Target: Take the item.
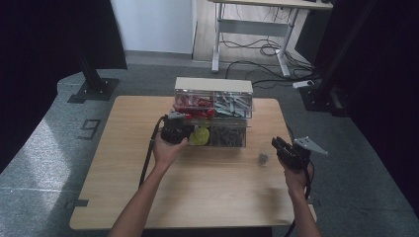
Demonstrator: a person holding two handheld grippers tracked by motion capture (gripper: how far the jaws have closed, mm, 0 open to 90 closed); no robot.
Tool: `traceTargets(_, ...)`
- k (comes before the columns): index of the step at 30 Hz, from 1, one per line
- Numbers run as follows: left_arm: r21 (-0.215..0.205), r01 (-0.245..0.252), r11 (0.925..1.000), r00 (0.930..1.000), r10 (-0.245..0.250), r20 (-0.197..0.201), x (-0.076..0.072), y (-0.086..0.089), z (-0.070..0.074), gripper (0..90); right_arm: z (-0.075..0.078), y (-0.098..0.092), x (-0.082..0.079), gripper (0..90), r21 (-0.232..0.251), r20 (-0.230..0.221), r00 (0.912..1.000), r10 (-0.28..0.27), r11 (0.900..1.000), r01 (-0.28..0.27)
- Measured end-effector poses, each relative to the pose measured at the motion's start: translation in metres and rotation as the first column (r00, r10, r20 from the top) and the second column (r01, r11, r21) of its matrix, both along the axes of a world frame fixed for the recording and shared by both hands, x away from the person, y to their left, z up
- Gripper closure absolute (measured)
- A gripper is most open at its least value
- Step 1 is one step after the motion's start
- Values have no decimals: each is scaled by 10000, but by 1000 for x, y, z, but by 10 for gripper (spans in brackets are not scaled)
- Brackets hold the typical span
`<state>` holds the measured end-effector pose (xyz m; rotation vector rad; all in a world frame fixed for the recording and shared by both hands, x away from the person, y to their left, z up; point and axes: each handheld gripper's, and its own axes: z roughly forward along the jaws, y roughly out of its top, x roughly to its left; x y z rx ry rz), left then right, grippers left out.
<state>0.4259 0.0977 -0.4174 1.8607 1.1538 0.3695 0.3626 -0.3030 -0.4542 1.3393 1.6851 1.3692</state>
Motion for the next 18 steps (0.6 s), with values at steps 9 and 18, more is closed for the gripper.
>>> traceTargets(9, -13, 15, 10000, 10000, -15, 10, 0, 0, 1, 900, -3, 4, -6, 681, 174, 103, 9998, 187, 9997, -188)
traceTargets(18, 16, 18, 10000, 10000, -18, 78, -1, 0, 3, 900, -14, 9, -17, 617, 493, 93, 9987, 499, 9975, -503)
